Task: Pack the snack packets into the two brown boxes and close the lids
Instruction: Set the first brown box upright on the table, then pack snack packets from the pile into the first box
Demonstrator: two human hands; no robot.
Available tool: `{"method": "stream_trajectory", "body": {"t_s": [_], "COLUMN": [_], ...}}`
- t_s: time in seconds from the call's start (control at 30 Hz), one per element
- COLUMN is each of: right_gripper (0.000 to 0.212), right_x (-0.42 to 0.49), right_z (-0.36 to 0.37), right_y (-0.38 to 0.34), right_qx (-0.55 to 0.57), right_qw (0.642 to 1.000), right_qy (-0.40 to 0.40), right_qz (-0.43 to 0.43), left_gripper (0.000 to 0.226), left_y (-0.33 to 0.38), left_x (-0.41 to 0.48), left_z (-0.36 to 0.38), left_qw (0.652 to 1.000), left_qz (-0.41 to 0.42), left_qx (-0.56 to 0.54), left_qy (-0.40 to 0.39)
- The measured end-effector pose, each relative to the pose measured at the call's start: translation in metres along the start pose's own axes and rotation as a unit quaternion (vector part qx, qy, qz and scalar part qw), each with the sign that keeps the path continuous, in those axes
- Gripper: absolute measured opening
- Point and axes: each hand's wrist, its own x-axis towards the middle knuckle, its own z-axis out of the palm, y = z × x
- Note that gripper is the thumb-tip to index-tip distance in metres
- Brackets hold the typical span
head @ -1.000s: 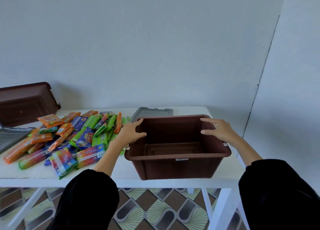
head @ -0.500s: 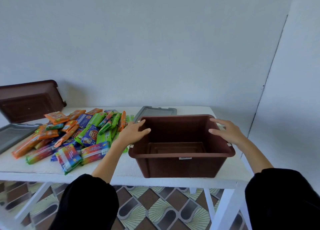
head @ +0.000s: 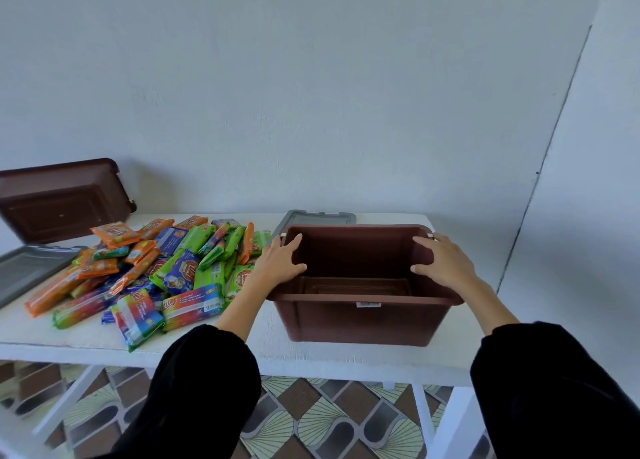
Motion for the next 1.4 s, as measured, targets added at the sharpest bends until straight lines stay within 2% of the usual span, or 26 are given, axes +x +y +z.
{"method": "stream_trajectory", "body": {"t_s": [0.33, 0.47, 0.67, 0.83, 1.1, 1.3, 1.4], "right_gripper": [0.059, 0.056, 0.050, 0.043, 0.042, 0.041, 0.043], "right_x": [0.027, 0.029, 0.026, 0.022, 0.027, 0.026, 0.017], "right_z": [-0.004, -0.003, -0.005, -0.008, -0.003, 0.031, 0.062], "right_y": [-0.003, -0.002, -0.004, -0.024, -0.135, -0.242, -0.286], "right_qx": [0.015, 0.026, 0.041, 0.079, 0.194, 0.226, 0.225], "right_qw": [1.000, 1.000, 0.998, 0.993, 0.962, 0.934, 0.921], "right_qy": [0.011, 0.014, 0.039, 0.055, -0.020, -0.063, -0.077], "right_qz": [0.012, 0.008, -0.007, -0.064, -0.192, -0.270, -0.310], "left_gripper": [0.068, 0.065, 0.050, 0.036, 0.034, 0.034, 0.036], "left_y": [0.003, 0.002, 0.005, -0.005, -0.065, -0.148, -0.189], "left_x": [0.030, 0.030, 0.017, -0.004, -0.053, -0.085, -0.094], "left_z": [-0.003, -0.003, -0.010, -0.020, -0.057, -0.078, -0.071], "left_qw": [1.000, 1.000, 0.984, 0.960, 0.942, 0.929, 0.925], "left_qz": [-0.003, -0.006, -0.001, -0.003, -0.061, -0.188, -0.247], "left_qx": [0.006, -0.022, -0.150, -0.210, -0.242, -0.217, -0.198], "left_qy": [-0.003, 0.009, 0.097, 0.184, 0.223, 0.235, 0.209]}}
